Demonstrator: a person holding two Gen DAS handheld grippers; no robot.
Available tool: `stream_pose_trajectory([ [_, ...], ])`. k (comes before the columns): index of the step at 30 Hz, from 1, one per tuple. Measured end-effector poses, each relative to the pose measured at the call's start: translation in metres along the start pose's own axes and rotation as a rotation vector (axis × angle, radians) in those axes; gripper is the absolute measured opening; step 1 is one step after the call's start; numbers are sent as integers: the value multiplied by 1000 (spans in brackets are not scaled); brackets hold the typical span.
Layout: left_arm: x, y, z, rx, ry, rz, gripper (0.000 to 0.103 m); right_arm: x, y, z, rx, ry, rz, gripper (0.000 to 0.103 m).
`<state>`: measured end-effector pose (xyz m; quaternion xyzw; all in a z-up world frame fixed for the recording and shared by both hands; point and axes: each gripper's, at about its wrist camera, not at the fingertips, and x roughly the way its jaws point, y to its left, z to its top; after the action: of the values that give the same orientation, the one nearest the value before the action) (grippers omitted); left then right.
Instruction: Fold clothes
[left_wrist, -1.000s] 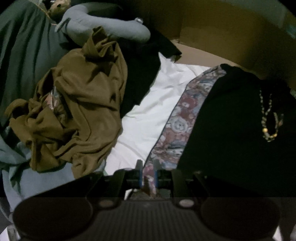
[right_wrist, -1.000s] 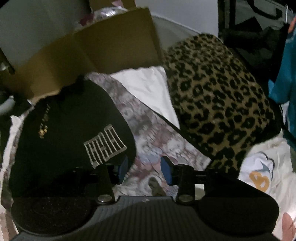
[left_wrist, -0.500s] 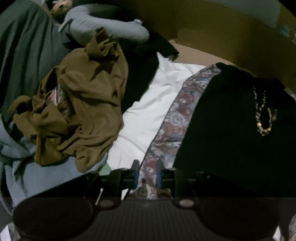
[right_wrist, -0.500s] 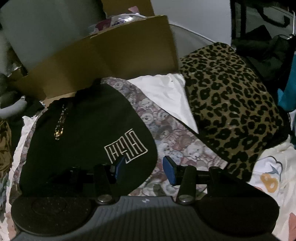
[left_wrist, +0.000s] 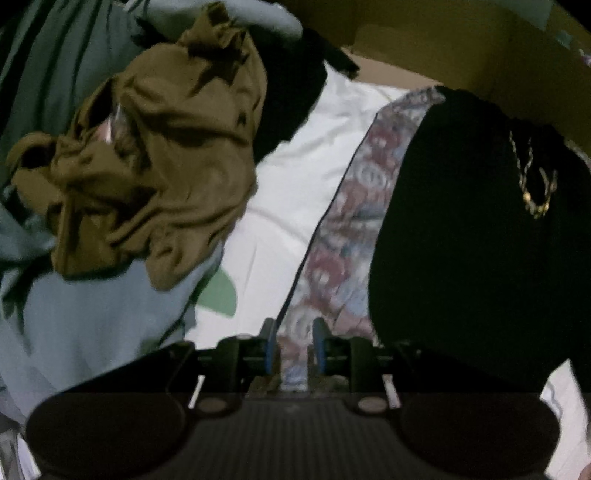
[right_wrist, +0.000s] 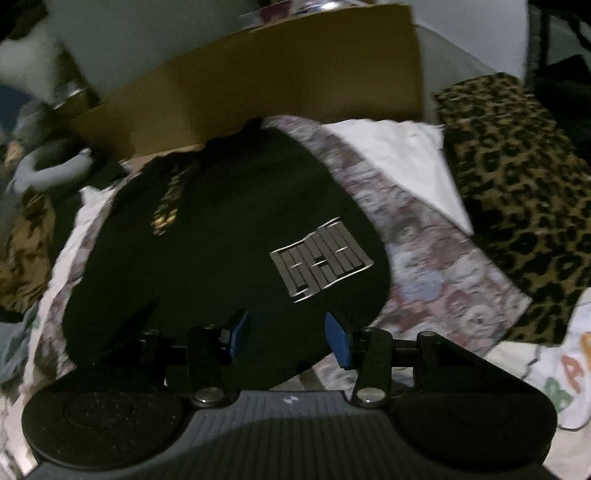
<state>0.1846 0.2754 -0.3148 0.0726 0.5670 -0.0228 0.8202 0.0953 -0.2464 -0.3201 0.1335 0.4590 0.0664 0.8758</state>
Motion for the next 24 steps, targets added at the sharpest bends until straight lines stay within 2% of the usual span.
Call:
stream_pose_trajectory([
  [8, 19, 24, -27, -39, 6, -29, 23, 16, 37, -14, -102, 54, 76, 52],
  [13, 28, 29, -35, -52, -9, -61, 23, 30, 68, -15, -167, 82, 167, 52],
  [22, 14, 15, -52, -82, -50, -142, 23, 64, 123, -23, -300, 161, 254, 52],
  [24, 8, 8, -58, -91, -60, -164, 27, 68, 128, -25, -306, 171, 260, 52],
])
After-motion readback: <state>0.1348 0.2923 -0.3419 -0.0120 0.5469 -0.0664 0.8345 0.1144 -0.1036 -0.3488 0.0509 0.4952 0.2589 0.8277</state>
